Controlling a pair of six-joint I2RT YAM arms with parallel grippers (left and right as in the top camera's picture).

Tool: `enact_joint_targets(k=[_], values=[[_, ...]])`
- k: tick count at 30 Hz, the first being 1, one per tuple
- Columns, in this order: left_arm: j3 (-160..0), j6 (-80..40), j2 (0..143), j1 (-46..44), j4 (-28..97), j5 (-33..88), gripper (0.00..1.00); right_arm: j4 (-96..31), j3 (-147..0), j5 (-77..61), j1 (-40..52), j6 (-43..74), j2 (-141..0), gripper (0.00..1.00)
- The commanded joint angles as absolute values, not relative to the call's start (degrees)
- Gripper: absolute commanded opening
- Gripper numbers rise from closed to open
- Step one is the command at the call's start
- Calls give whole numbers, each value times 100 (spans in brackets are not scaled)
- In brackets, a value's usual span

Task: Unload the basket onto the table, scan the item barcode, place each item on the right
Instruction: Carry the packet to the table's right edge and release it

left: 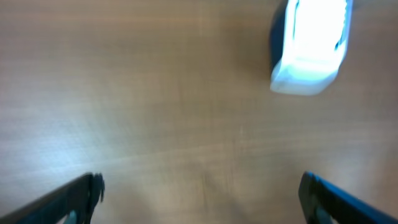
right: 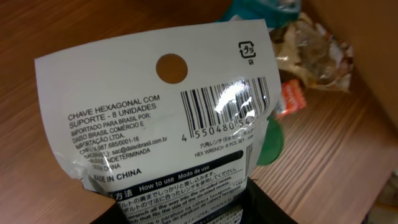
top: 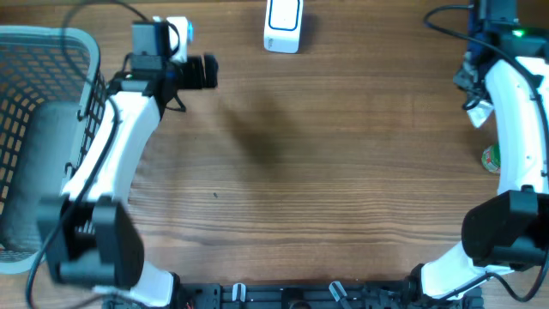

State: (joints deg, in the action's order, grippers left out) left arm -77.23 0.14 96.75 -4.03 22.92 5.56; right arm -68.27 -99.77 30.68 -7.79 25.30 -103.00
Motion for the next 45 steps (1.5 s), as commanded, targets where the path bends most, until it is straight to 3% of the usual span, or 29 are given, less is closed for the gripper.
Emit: enact_joint_targets(k=[1,5,12,15,20,23,29,38,40,42,44,45], values=[[-7800,471,8619,-401,1229,-878,100,-6114,-9813,3142,-1011,1332,-10304,4],[-7800,1907,7881,-401,1308,-1424,100,-5784,-9813,2926,-1155,694,-10304,5],[-7797,2082,5966,-421,2589,-1227,100,-5465,-9813,2128,-1605,-298,-10180,5],[-7773,2082,4967,-239,2775,-336,100,-5435,-9813,1966,-1813,-416,-10090,5],[-7520,2078,3970,611,2670,102,100,-4910,-9295,1485,-1964,-884,-10092,5],[-7279,2025,3533,1332,2694,1151,100,-4259,-8495,1341,-2058,-888,-10092,5],[-7113,1431,3430,2392,2615,2418,100,-2873,-7303,993,-2132,-886,-10184,5],[-7113,1433,3391,3511,2445,3406,100,-2038,-7170,1000,-2386,-849,-11218,6],[-7109,1431,3391,3673,2480,3406,100,-1973,-7170,998,-2495,-860,-11336,29],[-7109,1433,3389,3811,2471,3406,100,-1949,-7170,1002,-2641,-891,-11472,31],[-7109,1435,3356,3951,2471,3404,100,-1984,-7170,998,-2735,-886,-11496,47],[-7109,1433,3319,4038,2471,3406,100,-1931,-7175,969,-2764,-895,-11496,100]])
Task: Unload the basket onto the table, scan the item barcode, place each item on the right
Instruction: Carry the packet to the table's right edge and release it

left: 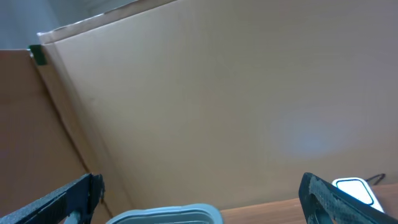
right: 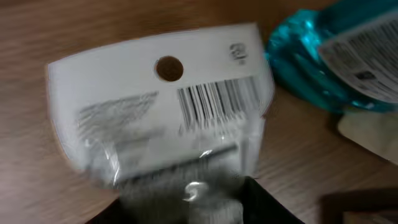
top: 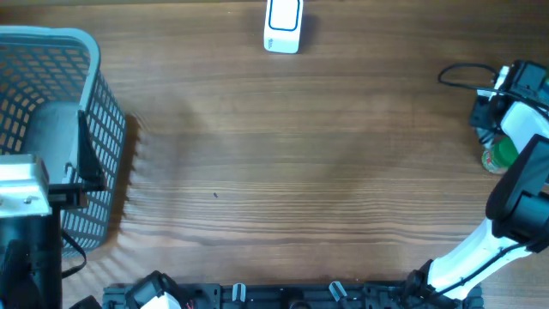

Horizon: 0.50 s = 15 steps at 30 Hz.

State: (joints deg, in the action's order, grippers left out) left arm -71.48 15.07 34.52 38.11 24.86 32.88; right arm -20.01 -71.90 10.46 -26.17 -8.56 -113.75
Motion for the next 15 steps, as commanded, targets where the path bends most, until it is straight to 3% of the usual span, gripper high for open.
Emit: enact_joint_targets(k=[1,10,11,15], values=[[-7107,1433,3260,4121,2471,3409,100,-1916,-7240,840,-2753,-1085,-11474,100],[-7109,1433,3249,4150,2620,3916,100,-3398,-9386,244,-1959,-1179,-11019,100],[-7109,1428,2985,4147,2648,3935,100,-3557,-10272,320,-1562,-1192,-10643,100],[-7109,1428,2790,4147,2838,4606,100,-3594,-11325,1201,-1000,-1271,-9920,100]])
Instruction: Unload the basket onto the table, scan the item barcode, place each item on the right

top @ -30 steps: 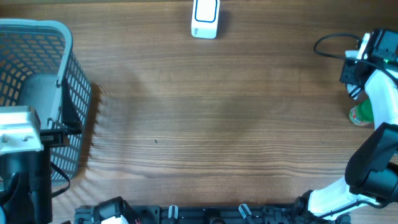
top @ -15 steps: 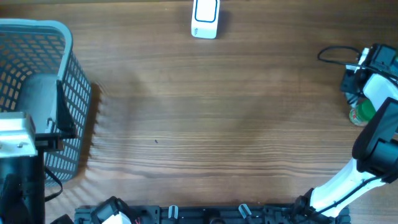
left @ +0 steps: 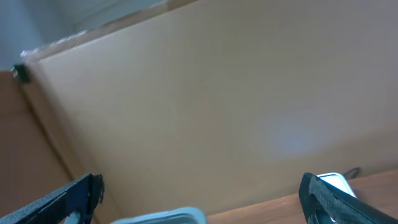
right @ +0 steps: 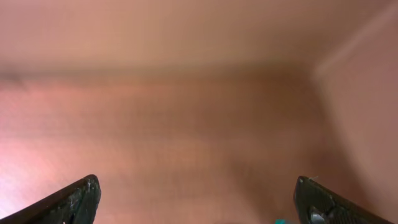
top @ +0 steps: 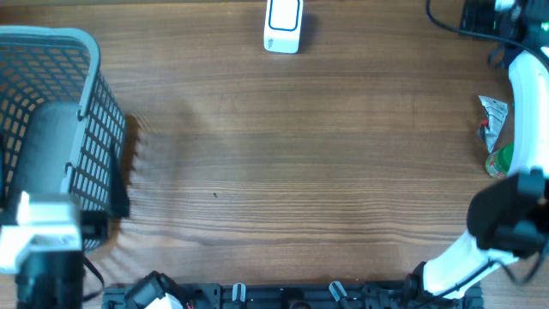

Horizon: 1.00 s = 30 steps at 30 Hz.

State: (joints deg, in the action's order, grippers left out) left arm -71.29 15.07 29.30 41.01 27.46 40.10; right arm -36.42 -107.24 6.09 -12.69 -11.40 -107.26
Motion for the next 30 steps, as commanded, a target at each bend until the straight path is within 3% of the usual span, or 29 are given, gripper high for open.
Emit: enact_joint_targets(k=[1,6,9,15,20,23,30], values=[[-7109,1428,2790,4147,2797,4810,100,-3514,-11365,1308,-878,-1343,-9465,100],[-7109,1431,2700,4147,2792,4925,100,-3638,-10936,902,-615,-1308,-6584,100],[-7109,1479,2705,4112,3098,4801,100,-3426,-10064,381,-617,-1284,-4777,100],[-7109,1474,2700,3361,2480,4427,100,-2934,-7907,242,-1050,-1166,-1831,100],[-7109,1476,1964,3269,2602,4427,100,-3413,-7605,-434,-1857,-1011,-1297,100],[-7107,1479,1286,2928,2858,4425,100,-3500,-7605,-978,-1857,-482,-1264,100],[-6412,1474,384,2215,2858,4466,100,-3457,-8064,-980,-1857,-429,-580,100]])
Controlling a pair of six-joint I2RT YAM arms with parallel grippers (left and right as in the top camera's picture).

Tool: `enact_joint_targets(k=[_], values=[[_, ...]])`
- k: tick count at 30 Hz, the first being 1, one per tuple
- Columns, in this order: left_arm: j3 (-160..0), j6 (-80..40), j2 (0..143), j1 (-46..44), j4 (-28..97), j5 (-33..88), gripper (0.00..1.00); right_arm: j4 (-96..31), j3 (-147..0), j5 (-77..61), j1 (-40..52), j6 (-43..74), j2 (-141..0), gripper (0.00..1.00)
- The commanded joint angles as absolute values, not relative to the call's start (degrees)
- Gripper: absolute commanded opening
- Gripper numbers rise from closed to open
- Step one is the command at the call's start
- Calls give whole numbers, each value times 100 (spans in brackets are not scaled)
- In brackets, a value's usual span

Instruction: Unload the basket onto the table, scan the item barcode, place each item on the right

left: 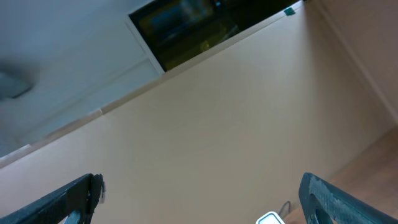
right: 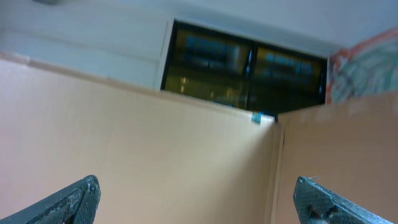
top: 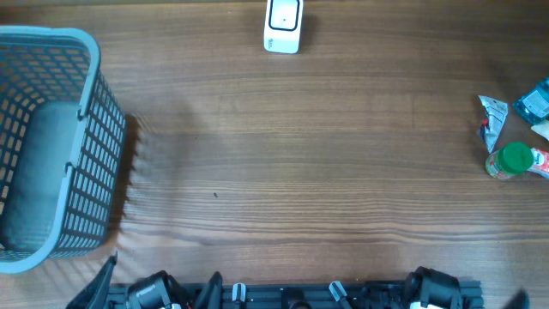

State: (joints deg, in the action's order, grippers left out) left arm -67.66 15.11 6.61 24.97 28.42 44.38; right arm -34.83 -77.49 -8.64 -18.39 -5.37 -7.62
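Observation:
The white barcode scanner (top: 283, 26) stands at the table's far edge, and its top corner (left: 268, 219) peeks in at the bottom of the left wrist view. Neither arm shows on the table in the overhead view. My left gripper (left: 199, 199) is open and empty, pointing up at a beige wall. My right gripper (right: 199, 199) is also open and empty, facing a wall and a dark window. Loose items lie at the right edge: a silver packet (top: 491, 120), a green-capped bottle (top: 515, 160) and a teal packet (top: 533, 99). The white hex-wrench package cannot be made out.
A grey mesh basket (top: 90, 129) fills the left side of the table. The arm mounts (top: 292, 296) run along the near edge. The wooden table (top: 292, 172) spreads between the basket and the items at the right.
Both arms have left the overhead view; the left was at the near left and the right at the far right corner. Both wrist cameras now look higher up the walls. Both grippers stay open.
My right gripper held a white hex-wrench package with its barcode showing, while the open left gripper hovered near the scanner. Then the package was low over the table beside the teal packet and the left arm was back by the basket. Afterwards the right gripper was open and empty, and both arms are now withdrawn.

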Motion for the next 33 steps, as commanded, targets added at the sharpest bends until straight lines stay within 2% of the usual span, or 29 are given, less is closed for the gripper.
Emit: enact_joint_targets(k=[1,7,14,16,20,25,29,33], values=[[-6346,1476,344,2145,2858,4547,100,-3457,-8130,-980,-1857,-416,-580,100],[-5822,1479,257,1568,2853,4947,100,-3387,-8490,-978,-1863,-137,-572,100],[-5813,1472,261,1096,2974,4950,100,-2665,-7802,-1041,-1931,-152,-572,100],[-5813,1472,261,1098,3192,4950,100,-3000,-7693,-1046,-1931,-143,-572,100],[-5813,1472,261,1098,4034,4950,100,-3997,-7478,-1546,-1931,-91,-572,100],[-5813,1472,261,1098,5417,4947,100,-4471,-7144,-4344,-1931,-169,-572,100],[-5813,1472,261,1098,6689,4947,100,-4456,-7124,-4663,-1931,-687,-572,100],[-5813,1472,261,1098,7730,4947,100,-4427,-6884,-4665,-1903,-1984,-572,100]])
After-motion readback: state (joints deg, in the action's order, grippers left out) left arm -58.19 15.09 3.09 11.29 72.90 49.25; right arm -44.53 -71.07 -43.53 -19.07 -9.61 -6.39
